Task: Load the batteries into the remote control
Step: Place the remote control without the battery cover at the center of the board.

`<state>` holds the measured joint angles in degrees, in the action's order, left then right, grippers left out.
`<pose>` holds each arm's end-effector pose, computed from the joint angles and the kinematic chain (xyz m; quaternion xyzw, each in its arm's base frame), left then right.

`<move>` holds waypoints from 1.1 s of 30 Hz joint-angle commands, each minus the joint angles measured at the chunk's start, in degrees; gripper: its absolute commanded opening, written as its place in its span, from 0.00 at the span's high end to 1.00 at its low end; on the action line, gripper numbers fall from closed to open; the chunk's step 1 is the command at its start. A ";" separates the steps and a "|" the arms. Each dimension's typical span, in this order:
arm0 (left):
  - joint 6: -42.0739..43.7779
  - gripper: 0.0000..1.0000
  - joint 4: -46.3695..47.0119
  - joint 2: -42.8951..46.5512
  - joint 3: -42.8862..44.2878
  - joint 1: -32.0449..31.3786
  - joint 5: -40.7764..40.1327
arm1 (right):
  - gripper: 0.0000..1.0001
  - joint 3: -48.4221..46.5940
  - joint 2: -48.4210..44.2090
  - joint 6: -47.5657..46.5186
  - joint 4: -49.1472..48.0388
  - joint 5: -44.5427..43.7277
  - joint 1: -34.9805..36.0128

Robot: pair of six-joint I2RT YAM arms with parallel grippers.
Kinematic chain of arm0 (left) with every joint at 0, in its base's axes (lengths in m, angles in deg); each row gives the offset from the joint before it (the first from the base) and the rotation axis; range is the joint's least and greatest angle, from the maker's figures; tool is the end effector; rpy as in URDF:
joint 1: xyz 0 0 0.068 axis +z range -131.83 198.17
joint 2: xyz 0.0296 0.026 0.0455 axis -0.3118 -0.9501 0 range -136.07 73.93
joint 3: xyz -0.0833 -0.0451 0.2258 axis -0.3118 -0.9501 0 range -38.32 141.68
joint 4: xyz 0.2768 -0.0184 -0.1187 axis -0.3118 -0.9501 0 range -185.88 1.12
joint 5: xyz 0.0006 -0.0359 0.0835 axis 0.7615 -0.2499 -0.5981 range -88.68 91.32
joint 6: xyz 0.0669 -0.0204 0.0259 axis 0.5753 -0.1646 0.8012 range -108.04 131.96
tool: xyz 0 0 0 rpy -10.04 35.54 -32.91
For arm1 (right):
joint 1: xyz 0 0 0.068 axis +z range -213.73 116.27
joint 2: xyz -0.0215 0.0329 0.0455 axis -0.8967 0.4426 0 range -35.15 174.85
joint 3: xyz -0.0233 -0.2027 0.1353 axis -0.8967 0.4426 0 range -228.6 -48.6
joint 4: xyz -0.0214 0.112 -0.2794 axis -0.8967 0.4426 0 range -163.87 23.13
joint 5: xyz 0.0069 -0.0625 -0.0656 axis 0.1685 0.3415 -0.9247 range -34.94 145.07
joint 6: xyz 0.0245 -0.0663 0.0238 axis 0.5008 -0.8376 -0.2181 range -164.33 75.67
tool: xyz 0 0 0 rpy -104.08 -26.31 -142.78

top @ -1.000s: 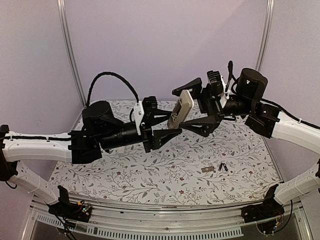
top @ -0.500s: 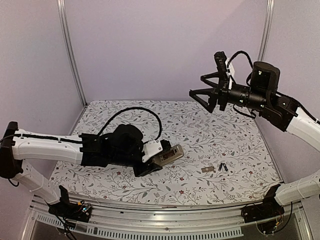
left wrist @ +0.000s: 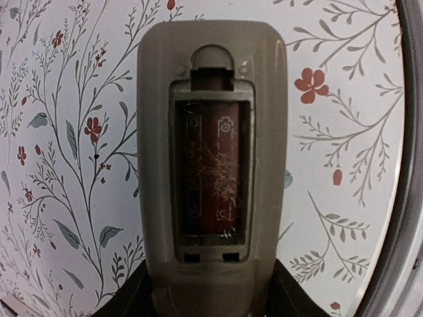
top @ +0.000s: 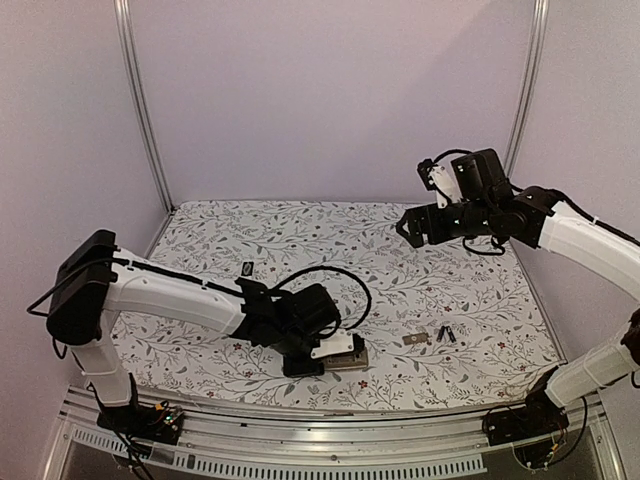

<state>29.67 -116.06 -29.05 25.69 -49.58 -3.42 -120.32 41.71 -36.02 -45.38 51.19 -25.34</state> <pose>0.1522 -0.3582 0.0835 0.6571 0.7239 -0.0507 0.2042 0.2943 0.2277 0.3007 -0.2131 0.8549 0.1597 0.4452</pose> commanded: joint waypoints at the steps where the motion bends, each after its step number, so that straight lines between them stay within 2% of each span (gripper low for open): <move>1: 2.43 1.00 -3.63 -1.62 1.55 -1.59 -0.77 | 0.05 -0.84 2.50 5.42 9.50 -3.68 -2.73; 8: 2.27 0.95 -6.67 -5.00 4.56 -1.92 0.54 | 0.09 1.65 4.86 7.68 12.61 -1.70 -5.88; 12: 1.44 0.90 -9.91 -7.61 6.91 -1.93 1.51 | 0.15 3.35 6.46 8.40 14.49 -1.04 -7.40; 13: 1.37 0.86 -10.25 -7.78 7.00 -1.95 1.48 | 0.17 3.85 6.64 8.40 14.85 -0.88 -7.63; 16: 1.57 0.61 -10.44 -7.32 6.71 -2.07 2.33 | 0.23 5.77 6.85 8.46 15.13 0.15 -8.54; 20: 1.73 0.43 -10.44 -6.20 7.12 -2.04 2.90 | 0.33 7.99 6.86 9.18 14.93 2.49 -10.40; 22: 2.00 0.35 -10.59 -5.50 7.65 -2.00 3.04 | 0.41 9.29 6.96 9.50 15.17 3.01 -10.97; 25: 2.23 0.28 -10.40 -4.03 8.17 -2.05 3.82 | 0.52 11.24 7.22 10.23 15.62 3.26 -11.63; 28: 2.37 0.22 -10.35 -2.79 8.62 -2.04 4.29 | 0.56 13.19 7.34 11.26 16.21 5.13 -12.44; 33: 2.89 0.20 -10.04 -0.42 9.18 -2.04 3.99 | 0.60 16.22 7.09 13.02 17.54 5.07 -13.32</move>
<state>31.92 -125.91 -32.70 33.29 -50.85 -0.40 -106.31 48.31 -25.06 -29.86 55.21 -37.86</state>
